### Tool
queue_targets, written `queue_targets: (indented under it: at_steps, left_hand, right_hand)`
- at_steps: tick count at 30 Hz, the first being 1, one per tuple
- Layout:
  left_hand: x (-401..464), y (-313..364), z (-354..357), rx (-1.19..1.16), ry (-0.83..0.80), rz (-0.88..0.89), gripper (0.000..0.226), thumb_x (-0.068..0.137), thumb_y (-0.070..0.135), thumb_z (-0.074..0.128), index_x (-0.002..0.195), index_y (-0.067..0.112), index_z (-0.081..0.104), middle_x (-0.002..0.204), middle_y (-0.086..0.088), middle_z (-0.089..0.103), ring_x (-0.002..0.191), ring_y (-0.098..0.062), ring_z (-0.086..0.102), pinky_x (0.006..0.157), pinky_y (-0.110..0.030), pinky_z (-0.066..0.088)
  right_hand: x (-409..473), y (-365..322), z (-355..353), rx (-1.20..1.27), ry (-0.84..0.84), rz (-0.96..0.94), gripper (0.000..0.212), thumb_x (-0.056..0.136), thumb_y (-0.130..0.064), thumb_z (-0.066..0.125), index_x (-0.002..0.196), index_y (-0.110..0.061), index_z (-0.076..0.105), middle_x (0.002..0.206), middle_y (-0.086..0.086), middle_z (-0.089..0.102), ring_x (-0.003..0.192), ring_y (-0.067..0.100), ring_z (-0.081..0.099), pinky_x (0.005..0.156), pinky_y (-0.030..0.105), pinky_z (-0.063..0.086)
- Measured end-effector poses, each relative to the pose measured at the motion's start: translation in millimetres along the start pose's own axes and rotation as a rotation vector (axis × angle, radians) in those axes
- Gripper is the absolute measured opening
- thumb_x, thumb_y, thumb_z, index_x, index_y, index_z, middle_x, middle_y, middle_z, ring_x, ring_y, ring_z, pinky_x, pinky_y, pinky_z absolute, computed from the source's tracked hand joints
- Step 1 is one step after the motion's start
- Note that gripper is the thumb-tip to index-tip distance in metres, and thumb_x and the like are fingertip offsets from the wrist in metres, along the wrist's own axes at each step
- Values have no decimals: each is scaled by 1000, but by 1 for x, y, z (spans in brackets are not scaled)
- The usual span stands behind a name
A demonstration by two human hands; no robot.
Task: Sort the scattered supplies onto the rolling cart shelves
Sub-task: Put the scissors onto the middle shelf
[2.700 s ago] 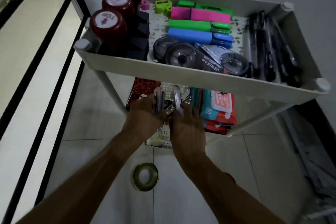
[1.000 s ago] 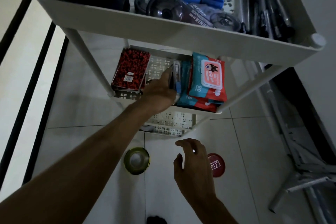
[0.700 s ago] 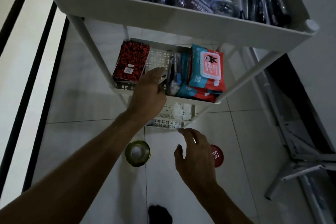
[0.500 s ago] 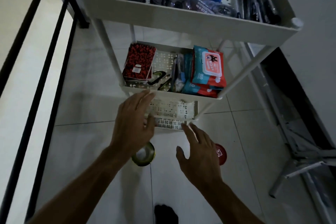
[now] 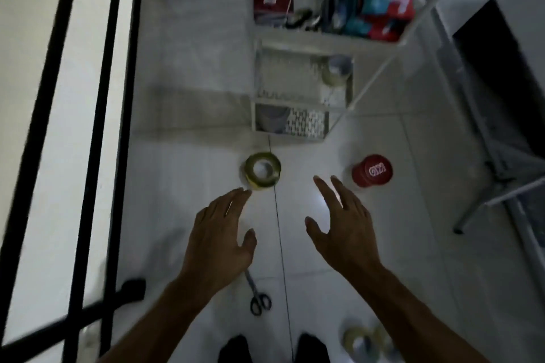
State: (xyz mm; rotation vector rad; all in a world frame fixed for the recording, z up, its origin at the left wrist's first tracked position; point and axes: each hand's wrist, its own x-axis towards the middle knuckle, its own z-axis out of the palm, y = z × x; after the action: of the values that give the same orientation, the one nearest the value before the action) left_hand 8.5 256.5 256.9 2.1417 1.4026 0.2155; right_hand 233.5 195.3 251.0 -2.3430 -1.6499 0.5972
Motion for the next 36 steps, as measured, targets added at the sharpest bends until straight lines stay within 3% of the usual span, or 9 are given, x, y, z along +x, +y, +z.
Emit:
queue_targets:
  at_steps: [7, 13, 17, 21, 23, 27, 30, 36]
  left_hand:
    - [-104, -59, 154, -101, -157, -280, 64, 81, 33, 65, 141, 23, 44, 135, 4, 53, 122, -20, 50, 103, -37, 37]
    - [-128, -118, 286, -185, -188, -539, 62, 85, 23, 66, 142, 17, 43, 139, -4, 50, 128, -24, 46, 106, -44, 39]
    - [-131, -159, 327, -150, -153, -576, 61, 85, 25, 65, 141, 23, 41, 142, -3, 46, 127, -23, 46, 105, -42, 40]
    - [-142, -184, 336, -200, -98, -652, 59, 85, 24, 64, 140, 27, 42, 138, 0, 49, 119, -19, 52, 103, -44, 43]
    - [-151, -191, 335, -230, -87, -647, 58, 86, 22, 65, 139, 25, 44, 137, -1, 51, 116, -17, 52, 103, -43, 43]
    - [-161, -204, 320, -231, -123, -639, 59, 86, 24, 64, 140, 27, 42, 139, 2, 49, 114, -6, 46, 100, -29, 37]
    - [-152, -207, 300, -148, -154, -592, 60, 86, 27, 64, 141, 28, 40, 142, 3, 46, 128, -18, 44, 104, -35, 35]
    - [-94, -182, 234, -46, -104, -404, 63, 82, 20, 69, 140, 16, 47, 137, -6, 53, 125, -26, 49, 101, -44, 42]
  right_hand:
    - [-87, 83, 128, 36, -152, 93, 81, 86, -42, 66, 151, -41, 18, 159, -5, 21, 143, 17, 25, 112, 42, 25]
    - [-129, 122, 282, 56, -374, 62, 79, 88, -45, 61, 152, -38, 15, 159, -8, 18, 143, 14, 20, 115, 35, 21]
    - [-144, 111, 372, 90, -424, 92, 68, 86, -48, 59, 144, -28, 30, 141, -2, 41, 125, 17, 40, 99, 34, 41]
    - [-147, 97, 426, 59, -400, 152, 53, 86, -51, 60, 127, -26, 37, 120, -1, 44, 107, 18, 46, 80, 29, 44]
    - [-145, 95, 440, 6, -387, 144, 55, 82, -49, 65, 124, -23, 39, 119, 2, 42, 103, 19, 45, 75, 28, 49]
    - [-140, 92, 445, 49, -483, 165, 55, 86, -37, 68, 130, -20, 39, 127, 4, 38, 109, 19, 45, 81, 30, 55]
    - [-128, 89, 423, 107, -448, 184, 49, 86, -34, 70, 125, -19, 43, 119, 1, 42, 103, 18, 49, 80, 29, 53]
    - [-53, 68, 340, 90, -322, 77, 59, 69, -39, 80, 114, -20, 47, 105, -5, 41, 90, 11, 47, 64, 23, 44]
